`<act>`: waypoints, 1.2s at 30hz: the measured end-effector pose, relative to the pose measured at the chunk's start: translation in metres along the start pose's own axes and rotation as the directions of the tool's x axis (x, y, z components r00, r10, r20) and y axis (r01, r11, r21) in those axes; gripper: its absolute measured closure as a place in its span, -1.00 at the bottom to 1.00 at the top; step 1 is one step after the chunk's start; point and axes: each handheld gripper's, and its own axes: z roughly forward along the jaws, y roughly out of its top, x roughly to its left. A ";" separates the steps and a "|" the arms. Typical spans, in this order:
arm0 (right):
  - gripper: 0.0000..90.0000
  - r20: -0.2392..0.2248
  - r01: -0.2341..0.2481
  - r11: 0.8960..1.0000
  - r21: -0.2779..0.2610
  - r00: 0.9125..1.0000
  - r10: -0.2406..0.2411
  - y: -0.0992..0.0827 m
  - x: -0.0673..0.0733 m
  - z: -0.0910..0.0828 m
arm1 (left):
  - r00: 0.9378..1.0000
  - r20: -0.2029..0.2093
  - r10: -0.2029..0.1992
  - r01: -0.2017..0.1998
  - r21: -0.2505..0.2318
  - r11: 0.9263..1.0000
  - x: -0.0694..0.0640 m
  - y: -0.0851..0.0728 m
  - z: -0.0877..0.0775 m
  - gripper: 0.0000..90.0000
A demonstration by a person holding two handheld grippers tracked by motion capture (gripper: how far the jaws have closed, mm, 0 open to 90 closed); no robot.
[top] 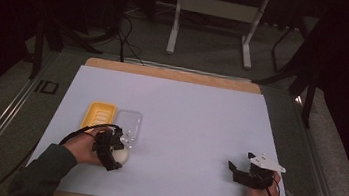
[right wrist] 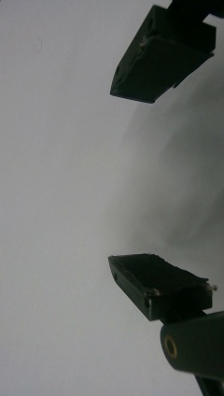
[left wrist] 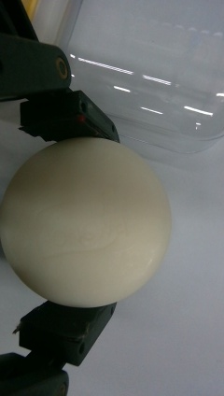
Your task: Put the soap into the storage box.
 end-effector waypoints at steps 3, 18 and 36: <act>-0.65 -0.001 0.000 1.000 -0.002 1.000 0.000 0.000 0.000 0.000 | 1.000 0.013 0.009 -0.009 0.035 0.999 0.002 0.005 0.001 -0.46; -0.65 -0.001 0.000 1.000 -0.003 1.000 0.000 0.000 0.000 0.000 | 0.999 0.027 0.031 -0.033 0.078 0.996 0.003 0.011 0.002 -0.44; -0.65 -0.001 -0.001 1.000 -0.002 1.000 0.001 0.000 0.000 0.000 | 1.000 0.011 0.020 -0.021 0.051 0.998 0.006 0.003 -0.012 -0.43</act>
